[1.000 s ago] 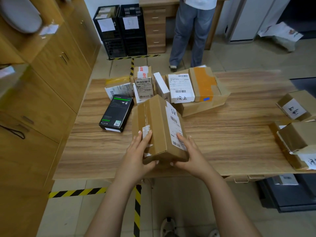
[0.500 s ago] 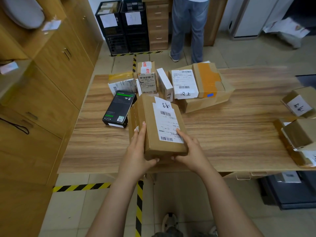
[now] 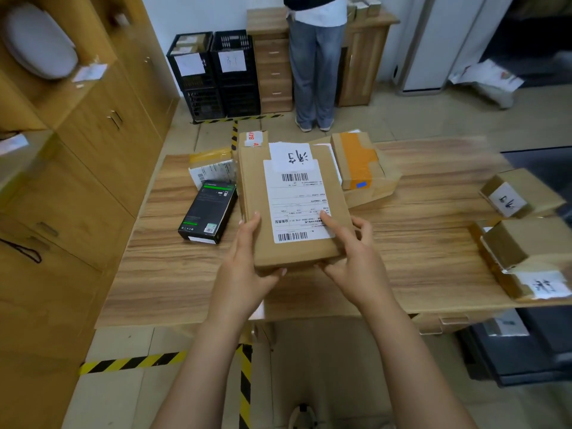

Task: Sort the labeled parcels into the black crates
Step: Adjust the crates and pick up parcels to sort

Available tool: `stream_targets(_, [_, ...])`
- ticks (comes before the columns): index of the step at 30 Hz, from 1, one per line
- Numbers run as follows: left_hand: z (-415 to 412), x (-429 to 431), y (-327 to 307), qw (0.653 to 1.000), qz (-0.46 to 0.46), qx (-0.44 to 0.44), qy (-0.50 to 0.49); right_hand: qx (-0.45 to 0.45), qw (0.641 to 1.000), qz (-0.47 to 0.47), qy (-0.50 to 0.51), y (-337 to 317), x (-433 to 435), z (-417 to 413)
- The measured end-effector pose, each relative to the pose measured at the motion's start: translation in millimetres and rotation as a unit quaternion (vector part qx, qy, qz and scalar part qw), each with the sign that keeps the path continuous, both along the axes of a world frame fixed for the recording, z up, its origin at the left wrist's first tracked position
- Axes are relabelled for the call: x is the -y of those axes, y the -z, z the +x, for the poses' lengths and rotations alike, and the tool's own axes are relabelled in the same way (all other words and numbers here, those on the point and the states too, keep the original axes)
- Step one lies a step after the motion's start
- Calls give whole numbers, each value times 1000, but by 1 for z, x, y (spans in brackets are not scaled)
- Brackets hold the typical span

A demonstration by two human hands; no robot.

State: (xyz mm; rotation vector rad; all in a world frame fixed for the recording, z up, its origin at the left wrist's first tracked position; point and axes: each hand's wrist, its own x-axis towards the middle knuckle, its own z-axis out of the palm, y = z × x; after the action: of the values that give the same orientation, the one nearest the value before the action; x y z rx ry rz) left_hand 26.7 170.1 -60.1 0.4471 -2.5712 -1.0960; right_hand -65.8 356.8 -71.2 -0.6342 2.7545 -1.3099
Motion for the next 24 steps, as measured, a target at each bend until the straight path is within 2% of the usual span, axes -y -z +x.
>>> stream_targets(5, [-6, -13, -18, 998, -3, -54, 17, -57, 998, -15, 32, -23, -13, 5])
stream_targets(10, [-8, -24, -11, 999, -3, -36, 39, -51, 998, -6, 43, -19, -27, 12])
stream_targets(20, [8, -46, 60, 990, 48, 129, 42, 96, 990, 90, 58, 53, -49, 37])
stream_targets(24, [7, -48, 82, 984, 52, 162, 48, 101, 985, 128, 61, 70, -49, 43])
